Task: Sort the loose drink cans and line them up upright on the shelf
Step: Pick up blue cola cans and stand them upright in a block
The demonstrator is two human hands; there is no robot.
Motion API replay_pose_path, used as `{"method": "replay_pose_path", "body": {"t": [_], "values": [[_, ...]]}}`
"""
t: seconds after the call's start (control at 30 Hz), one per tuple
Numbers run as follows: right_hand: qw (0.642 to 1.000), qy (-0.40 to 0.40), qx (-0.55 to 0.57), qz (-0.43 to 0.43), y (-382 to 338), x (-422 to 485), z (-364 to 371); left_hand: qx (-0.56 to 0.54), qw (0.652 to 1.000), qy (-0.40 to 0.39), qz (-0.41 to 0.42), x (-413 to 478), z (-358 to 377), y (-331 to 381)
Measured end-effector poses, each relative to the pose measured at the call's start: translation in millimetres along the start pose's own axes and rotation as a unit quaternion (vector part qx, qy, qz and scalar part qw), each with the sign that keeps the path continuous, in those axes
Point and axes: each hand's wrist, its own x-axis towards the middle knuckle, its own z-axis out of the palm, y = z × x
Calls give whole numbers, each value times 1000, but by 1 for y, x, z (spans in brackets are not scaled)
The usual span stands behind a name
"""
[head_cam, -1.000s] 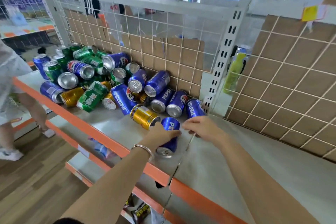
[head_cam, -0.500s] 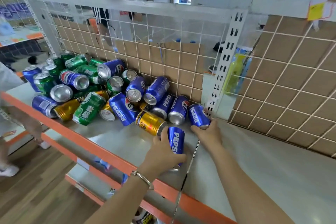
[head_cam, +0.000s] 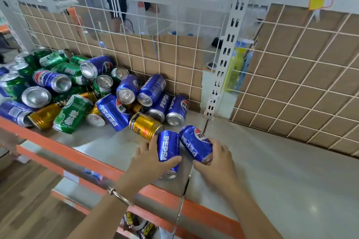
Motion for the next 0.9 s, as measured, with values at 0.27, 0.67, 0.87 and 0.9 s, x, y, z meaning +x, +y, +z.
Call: {"method": "replay_pose_path", "body": {"t": [0.27, 0.67, 0.87, 0.9], "values": [[995, 72, -1, -69, 6, -33, 17, -67, 989, 120, 53, -34, 30, -18], [925, 165, 343, 9, 13, -33, 2, -182, 974, 86, 103, -21, -20, -15], [975, 185, 111, -53, 0, -23, -39, -24, 983, 31, 179, -5, -48, 14], [982, 170, 64, -57, -3, -20, -44, -33, 982, 14, 188, 1, -43, 17]]}}
